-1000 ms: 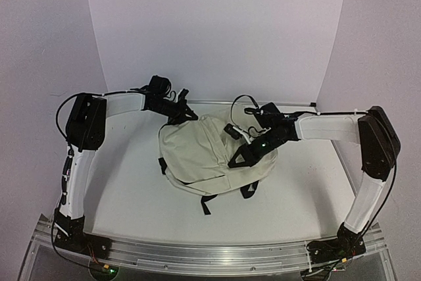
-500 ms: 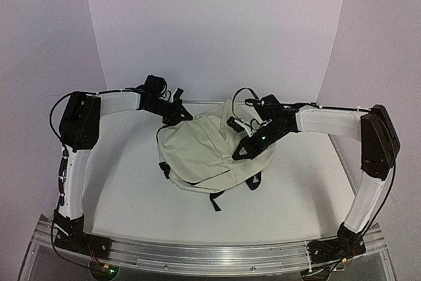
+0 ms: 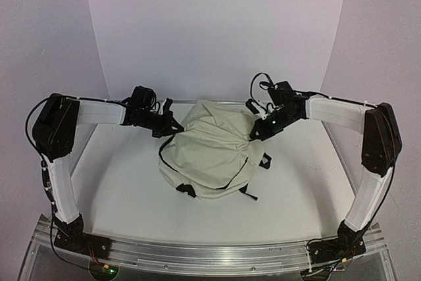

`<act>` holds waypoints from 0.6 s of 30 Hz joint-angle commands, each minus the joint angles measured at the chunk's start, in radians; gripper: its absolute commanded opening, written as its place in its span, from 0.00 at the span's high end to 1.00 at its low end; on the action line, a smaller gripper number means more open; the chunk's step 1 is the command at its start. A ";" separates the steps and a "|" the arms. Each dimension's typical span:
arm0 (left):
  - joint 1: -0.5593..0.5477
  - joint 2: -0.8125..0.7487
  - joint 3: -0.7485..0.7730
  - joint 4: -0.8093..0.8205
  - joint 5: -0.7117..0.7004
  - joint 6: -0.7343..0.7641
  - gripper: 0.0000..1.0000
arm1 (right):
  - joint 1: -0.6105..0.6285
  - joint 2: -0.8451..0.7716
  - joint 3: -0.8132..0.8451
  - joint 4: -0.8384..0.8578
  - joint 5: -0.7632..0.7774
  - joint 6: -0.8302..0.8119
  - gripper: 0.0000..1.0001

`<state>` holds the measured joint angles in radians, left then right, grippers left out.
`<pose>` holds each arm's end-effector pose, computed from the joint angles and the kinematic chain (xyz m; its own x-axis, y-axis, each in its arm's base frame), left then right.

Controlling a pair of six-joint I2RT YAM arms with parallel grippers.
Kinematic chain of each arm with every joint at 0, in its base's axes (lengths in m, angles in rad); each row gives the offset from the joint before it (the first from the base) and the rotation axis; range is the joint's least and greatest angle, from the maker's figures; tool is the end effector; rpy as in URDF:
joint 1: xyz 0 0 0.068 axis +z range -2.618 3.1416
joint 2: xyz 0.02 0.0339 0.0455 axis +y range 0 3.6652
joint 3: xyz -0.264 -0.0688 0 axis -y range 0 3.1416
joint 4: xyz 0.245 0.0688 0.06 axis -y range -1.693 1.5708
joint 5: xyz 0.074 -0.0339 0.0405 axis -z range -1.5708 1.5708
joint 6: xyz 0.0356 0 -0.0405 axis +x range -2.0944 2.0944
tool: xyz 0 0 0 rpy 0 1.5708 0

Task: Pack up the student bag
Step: Adjust the student bag at the center of the board.

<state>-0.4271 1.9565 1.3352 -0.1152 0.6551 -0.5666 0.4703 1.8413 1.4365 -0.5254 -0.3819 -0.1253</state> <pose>0.3817 -0.1975 0.1956 -0.9126 -0.0523 -0.4054 0.2956 0.6006 -0.7429 0.3535 0.1946 0.2407 -0.6317 -0.4512 -0.6303 -0.7035 0.6752 0.2218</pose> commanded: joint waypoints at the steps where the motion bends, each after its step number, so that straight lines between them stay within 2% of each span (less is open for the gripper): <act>1: -0.032 -0.137 -0.129 -0.001 -0.139 -0.005 1.00 | -0.057 0.102 0.109 -0.103 0.206 0.003 1.00; 4: -0.067 -0.204 -0.199 0.010 -0.205 -0.039 1.00 | -0.059 0.141 0.173 -0.105 0.197 0.014 0.98; 6: -0.071 -0.246 -0.242 0.001 -0.236 -0.063 0.95 | -0.060 0.140 0.198 -0.118 0.190 0.016 0.91; 8: -0.071 -0.288 -0.264 -0.019 -0.270 -0.063 0.76 | -0.066 0.113 0.206 -0.137 0.134 0.014 0.78; 9: -0.071 -0.305 -0.266 -0.035 -0.297 -0.058 0.65 | -0.069 0.095 0.203 -0.144 0.117 0.017 0.65; 10: -0.071 -0.328 -0.262 -0.060 -0.316 -0.051 0.56 | -0.073 0.066 0.198 -0.148 0.096 0.021 0.56; 12: -0.070 -0.354 -0.239 -0.090 -0.340 -0.030 0.44 | -0.077 0.022 0.180 -0.153 0.053 0.031 0.44; 15: -0.072 -0.350 -0.166 -0.139 -0.325 0.016 0.34 | -0.080 -0.035 0.141 -0.151 -0.007 0.053 0.36; 18: -0.080 -0.285 -0.051 -0.195 -0.291 0.067 0.27 | -0.080 -0.048 0.114 -0.149 -0.074 0.087 0.34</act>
<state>-0.5005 1.6413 1.1335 -0.2396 0.3611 -0.5855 0.3801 1.8746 1.5730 -0.6619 -0.3500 -0.0834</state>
